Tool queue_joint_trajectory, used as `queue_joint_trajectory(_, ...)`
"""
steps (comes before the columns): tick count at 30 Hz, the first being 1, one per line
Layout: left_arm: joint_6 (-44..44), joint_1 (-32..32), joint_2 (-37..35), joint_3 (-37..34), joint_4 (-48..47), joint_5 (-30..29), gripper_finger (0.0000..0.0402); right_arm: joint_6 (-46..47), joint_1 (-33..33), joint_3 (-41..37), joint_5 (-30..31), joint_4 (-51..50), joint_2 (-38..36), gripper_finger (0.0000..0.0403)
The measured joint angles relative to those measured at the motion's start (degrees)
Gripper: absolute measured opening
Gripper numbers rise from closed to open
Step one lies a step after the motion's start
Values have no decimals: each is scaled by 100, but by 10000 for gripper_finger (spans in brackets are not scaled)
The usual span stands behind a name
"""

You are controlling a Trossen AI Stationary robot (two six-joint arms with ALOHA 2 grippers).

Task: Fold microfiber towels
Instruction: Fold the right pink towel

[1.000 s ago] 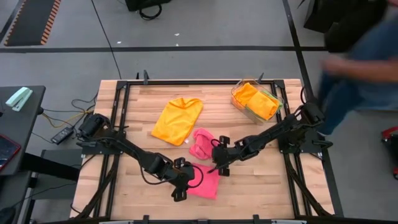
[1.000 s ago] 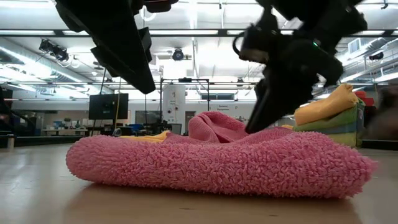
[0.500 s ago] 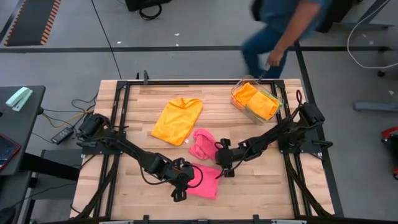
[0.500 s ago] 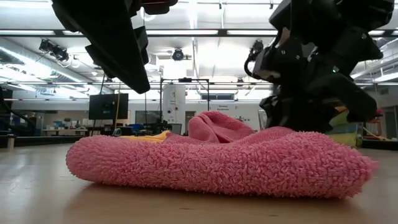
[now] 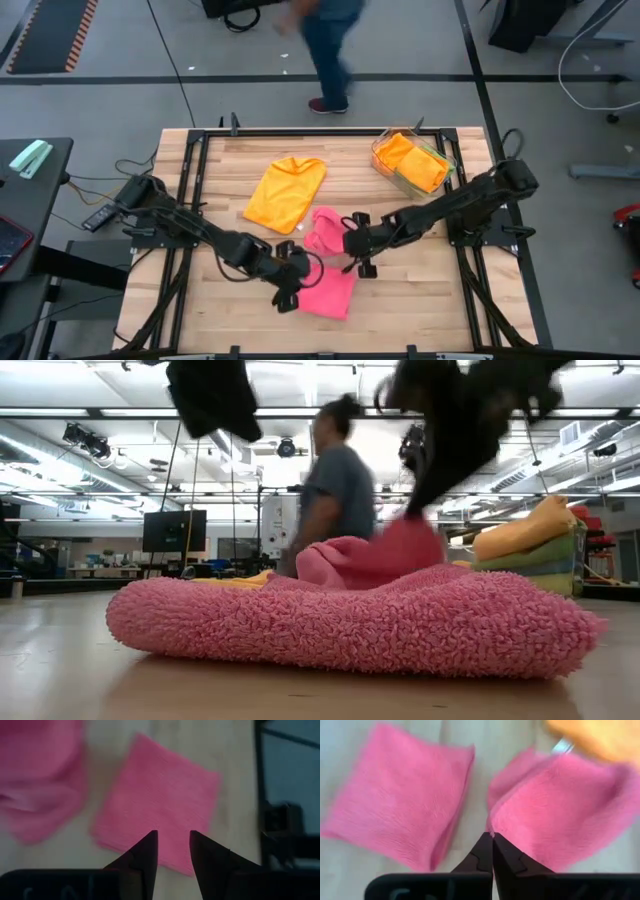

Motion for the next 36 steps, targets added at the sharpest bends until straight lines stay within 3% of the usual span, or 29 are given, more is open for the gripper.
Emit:
queue_joint_trajectory(8,280,532,-824,-2,-98,-1295,168,-26,-358,1631,-95,-2049,-1008,3)
queue_joint_trajectory(20,1525,1484,-808,-7,1722,-1549,251,249,-691,3372,-135,-3479,-931,2)
queue_joint_trajectory(36,2008,1775,-709,2,2413,-1499,216,1016,-793,3693,-82,-3605,-934,2)
